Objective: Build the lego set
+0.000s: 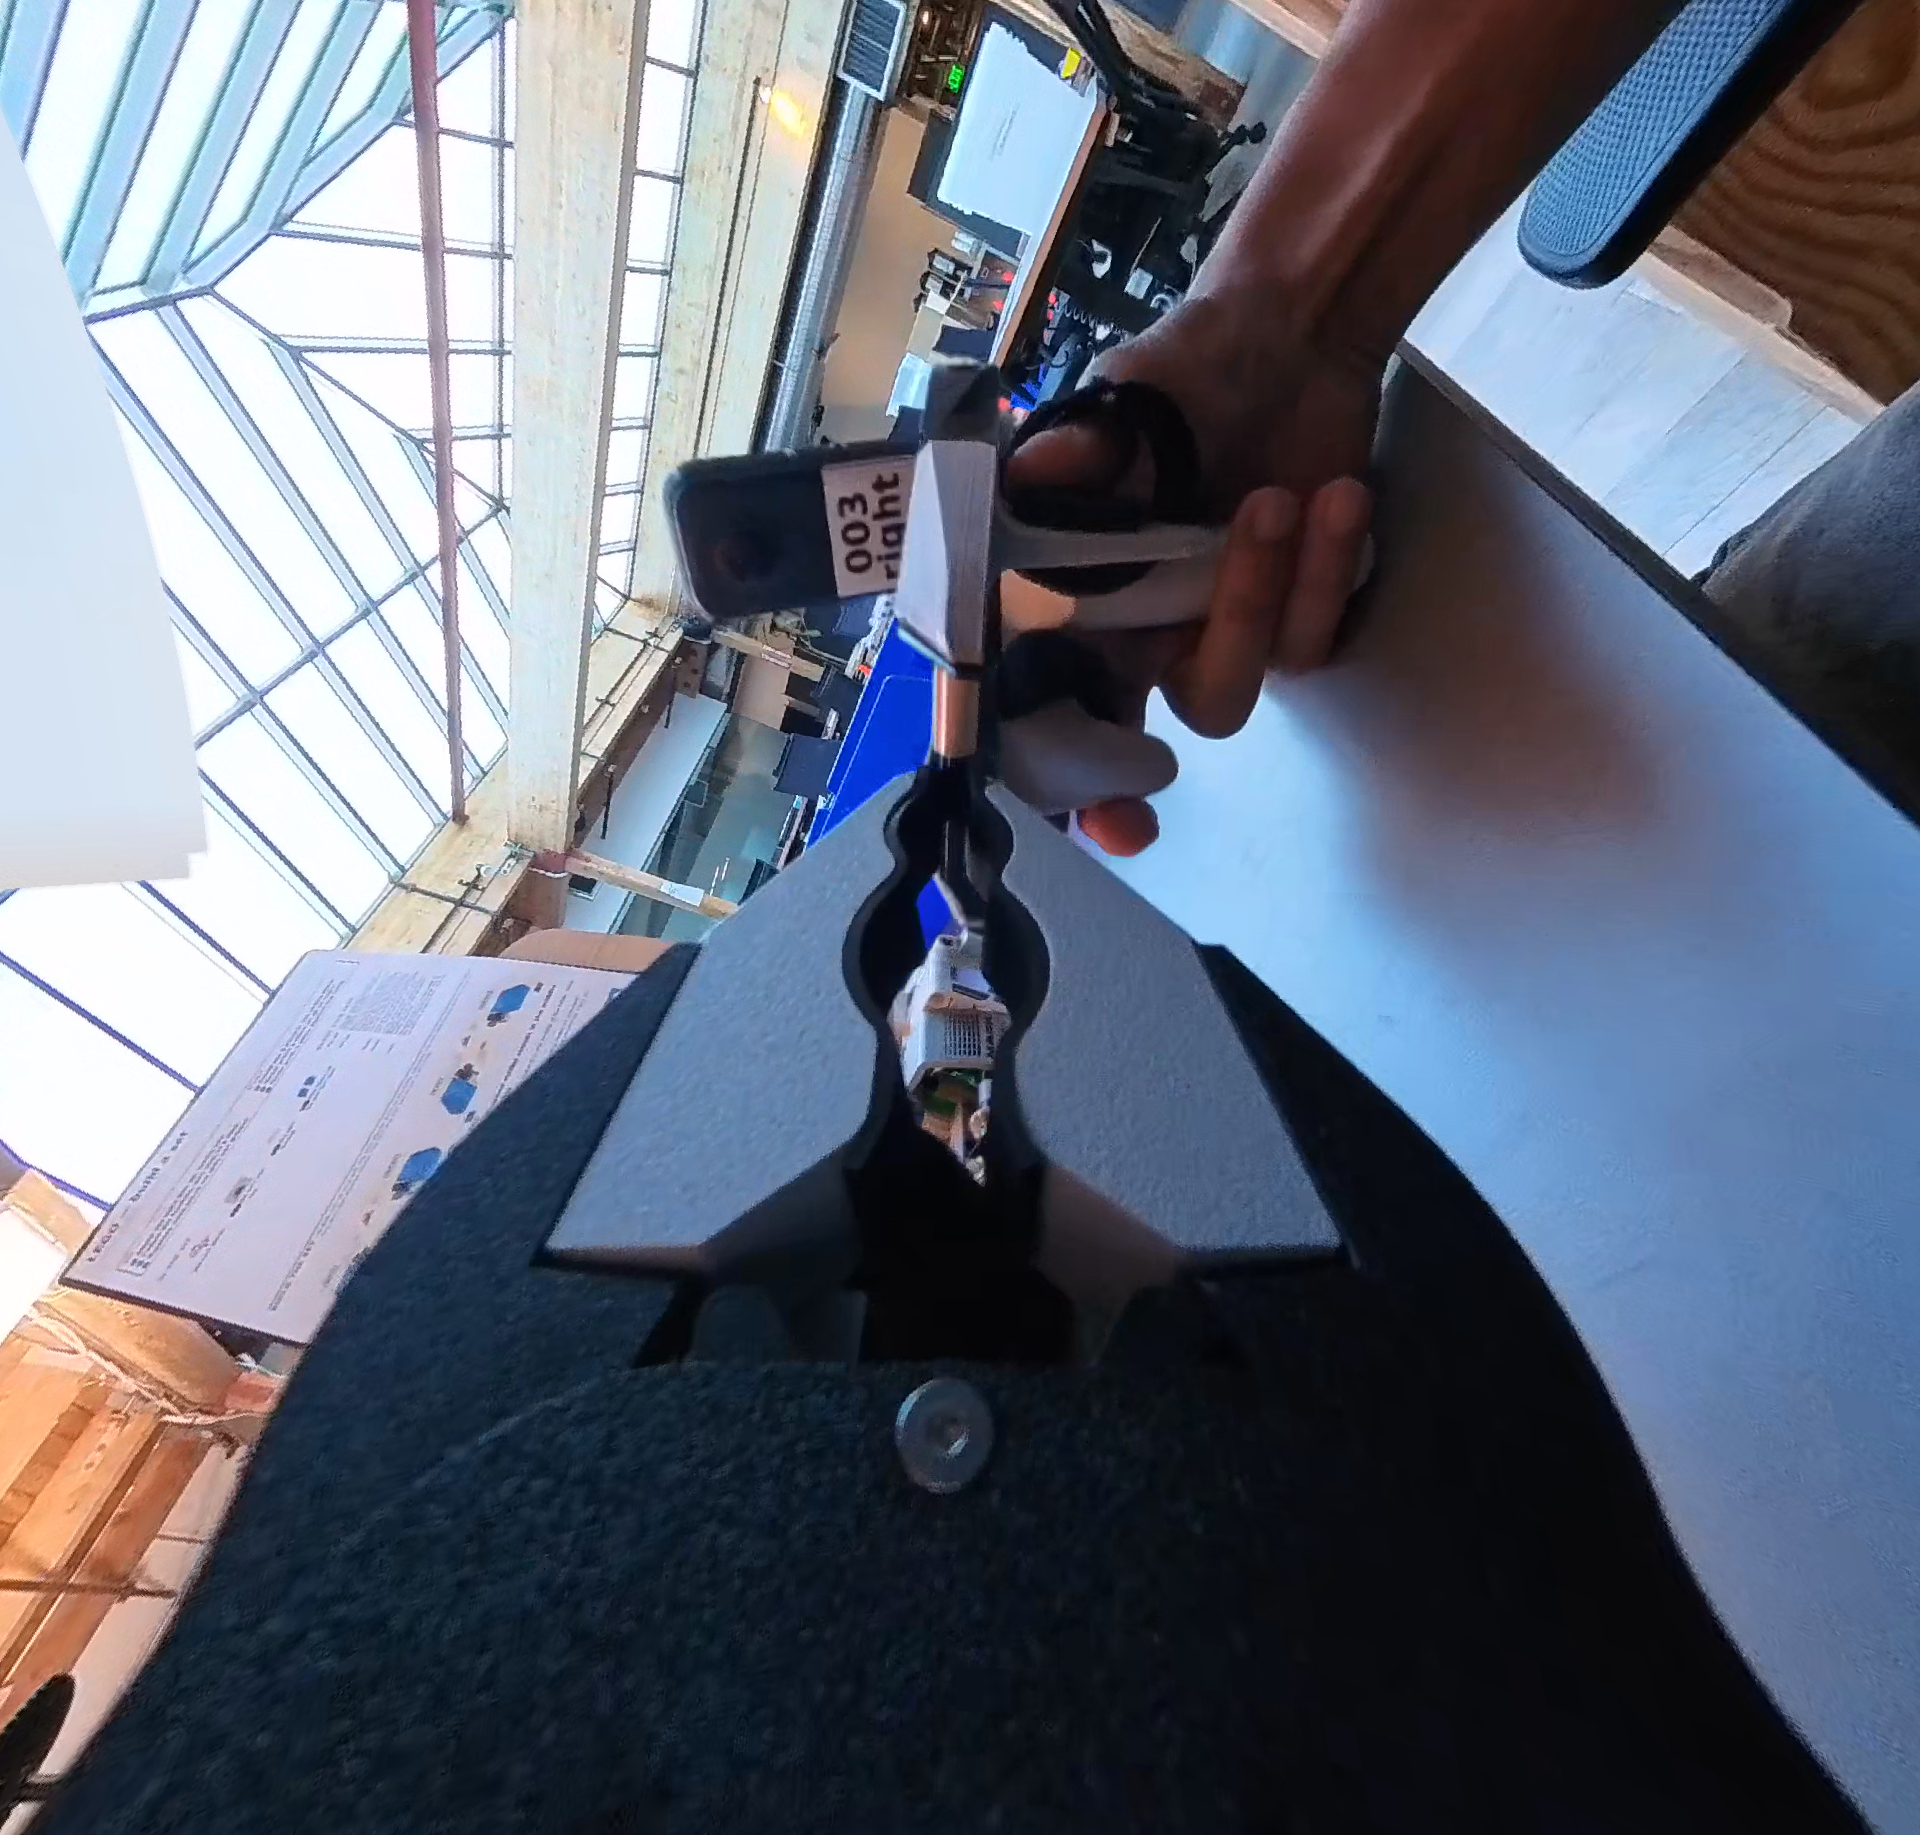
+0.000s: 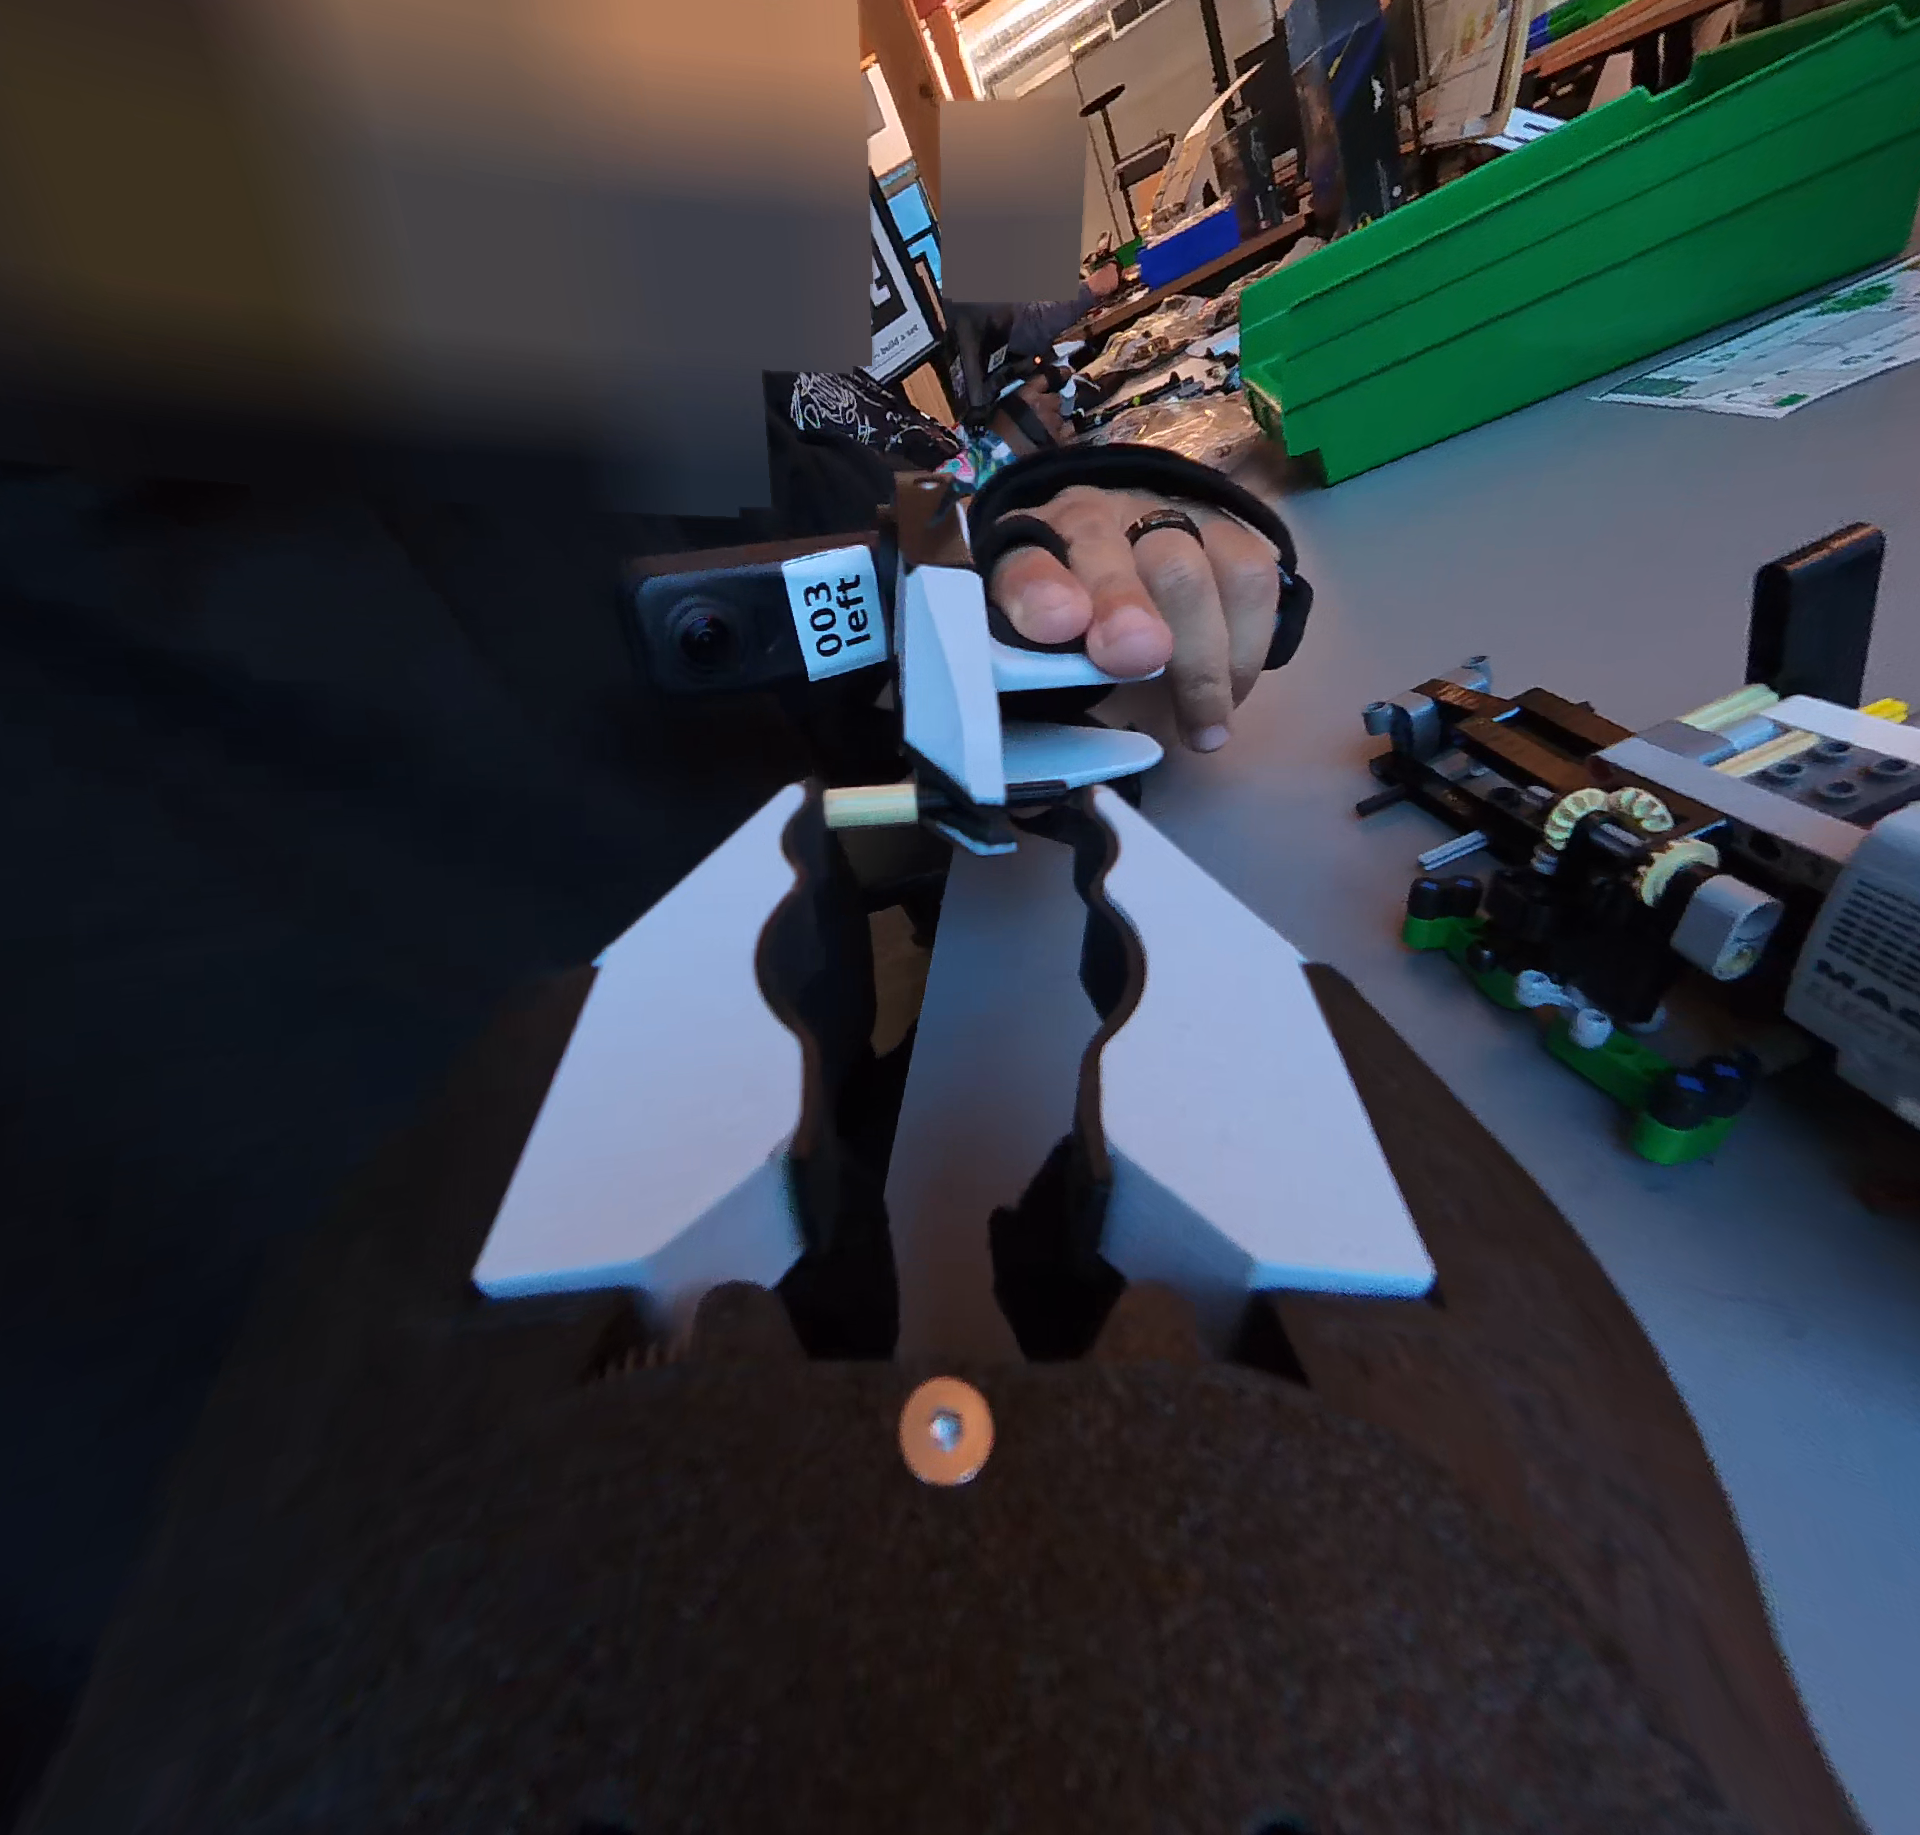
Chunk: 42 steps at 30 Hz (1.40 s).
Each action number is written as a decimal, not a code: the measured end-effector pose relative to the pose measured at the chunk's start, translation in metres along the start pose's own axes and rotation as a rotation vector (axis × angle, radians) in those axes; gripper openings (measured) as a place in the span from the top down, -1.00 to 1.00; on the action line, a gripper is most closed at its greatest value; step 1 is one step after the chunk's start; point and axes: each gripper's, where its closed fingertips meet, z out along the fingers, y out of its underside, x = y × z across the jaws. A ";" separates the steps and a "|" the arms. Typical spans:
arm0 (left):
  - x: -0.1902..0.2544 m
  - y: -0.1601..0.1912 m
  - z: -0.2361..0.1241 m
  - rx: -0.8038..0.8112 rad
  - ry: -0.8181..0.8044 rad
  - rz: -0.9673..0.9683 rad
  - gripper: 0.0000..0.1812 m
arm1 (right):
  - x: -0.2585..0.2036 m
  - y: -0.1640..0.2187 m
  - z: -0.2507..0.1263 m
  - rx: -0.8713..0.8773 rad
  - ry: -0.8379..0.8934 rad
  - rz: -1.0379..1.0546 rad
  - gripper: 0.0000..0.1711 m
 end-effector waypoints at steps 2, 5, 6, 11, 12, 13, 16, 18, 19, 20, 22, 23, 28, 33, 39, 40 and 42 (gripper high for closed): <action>-0.001 0.000 0.000 0.006 0.001 -0.010 0.99 | -0.001 -0.001 0.000 0.010 -0.008 -0.001 0.48; 0.000 -0.001 0.000 0.013 0.002 -0.018 0.99 | -0.002 -0.001 0.001 0.009 -0.015 -0.004 0.48; 0.000 -0.002 0.000 0.016 0.003 -0.022 0.99 | -0.002 -0.001 0.001 0.009 -0.015 -0.007 0.48; 0.001 -0.001 0.000 0.022 0.011 -0.027 0.99 | 0.000 0.001 0.000 -0.016 0.012 -0.040 0.50; 0.001 -0.002 0.000 0.026 0.010 -0.020 0.99 | -0.001 0.002 0.001 -0.019 0.013 -0.048 0.51; 0.002 -0.003 0.000 0.028 0.009 -0.017 0.99 | -0.001 0.002 0.000 -0.022 0.010 -0.046 0.52; 0.002 -0.004 0.000 0.030 0.008 -0.012 0.99 | -0.001 0.003 0.000 -0.027 0.013 -0.049 0.53; 0.002 -0.004 0.000 0.033 0.004 -0.002 0.99 | -0.002 0.004 0.000 -0.032 0.010 -0.057 0.54; 0.002 -0.005 0.000 0.034 0.002 0.003 0.99 | -0.002 0.004 0.000 -0.036 0.010 -0.062 0.54; 0.002 -0.005 0.000 0.034 -0.002 0.007 0.99 | -0.002 0.004 0.000 -0.036 0.015 -0.067 0.54; 0.003 -0.006 -0.001 0.045 -0.005 0.020 0.99 | -0.003 0.005 0.000 -0.041 -0.003 -0.047 0.54; 0.004 -0.005 -0.001 0.044 -0.008 0.029 0.99 | -0.003 0.006 0.000 -0.047 -0.015 -0.020 0.54; 0.004 -0.002 -0.001 0.027 -0.016 0.030 0.98 | -0.005 0.004 -0.001 -0.047 -0.079 0.058 0.53; 0.002 0.003 -0.001 0.013 -0.013 0.016 0.98 | -0.003 0.001 -0.003 -0.024 -0.084 0.099 0.53; 0.001 0.011 0.002 -0.021 0.051 -0.149 0.99 | 0.007 -0.004 -0.004 0.038 -0.020 0.109 0.52; 0.000 0.013 0.002 -0.028 0.070 -0.199 0.99 | 0.009 -0.007 -0.005 0.062 0.000 0.099 0.53; -0.002 0.016 0.002 -0.042 0.098 -0.315 0.98 | 0.008 -0.017 -0.011 0.134 0.008 0.065 0.52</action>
